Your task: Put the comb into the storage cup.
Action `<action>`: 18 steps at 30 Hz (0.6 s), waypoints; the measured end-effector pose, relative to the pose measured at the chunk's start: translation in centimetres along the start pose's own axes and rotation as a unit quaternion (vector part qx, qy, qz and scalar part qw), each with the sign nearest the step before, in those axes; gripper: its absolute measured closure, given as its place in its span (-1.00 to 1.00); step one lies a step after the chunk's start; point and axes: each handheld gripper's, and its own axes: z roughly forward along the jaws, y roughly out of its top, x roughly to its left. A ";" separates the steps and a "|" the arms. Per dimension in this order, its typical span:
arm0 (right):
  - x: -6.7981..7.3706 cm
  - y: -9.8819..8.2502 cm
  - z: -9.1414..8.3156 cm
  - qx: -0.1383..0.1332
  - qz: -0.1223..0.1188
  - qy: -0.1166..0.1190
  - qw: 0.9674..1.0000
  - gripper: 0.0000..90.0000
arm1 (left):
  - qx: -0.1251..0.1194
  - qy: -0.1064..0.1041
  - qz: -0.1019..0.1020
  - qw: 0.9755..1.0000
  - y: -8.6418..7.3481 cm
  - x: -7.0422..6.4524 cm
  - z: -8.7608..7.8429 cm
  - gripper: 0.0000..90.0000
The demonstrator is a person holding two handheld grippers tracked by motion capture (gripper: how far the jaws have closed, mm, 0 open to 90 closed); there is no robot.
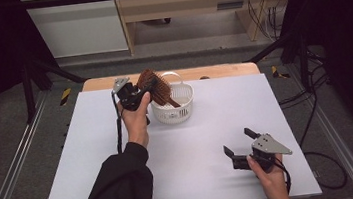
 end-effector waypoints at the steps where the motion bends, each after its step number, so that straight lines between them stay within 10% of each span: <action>1: 0.0 0.0 0.0 0.000 0.000 0.000 1.000 -0.92 | 0.000 0.000 0.001 1.000 0.0 0.0 0.0 0.02; 18: 0.0 0.0 0.1 0.003 0.001 0.001 1.000 -0.93 | 0.000 -0.002 -0.010 1.000 -0.1 0.4 -0.1 0.02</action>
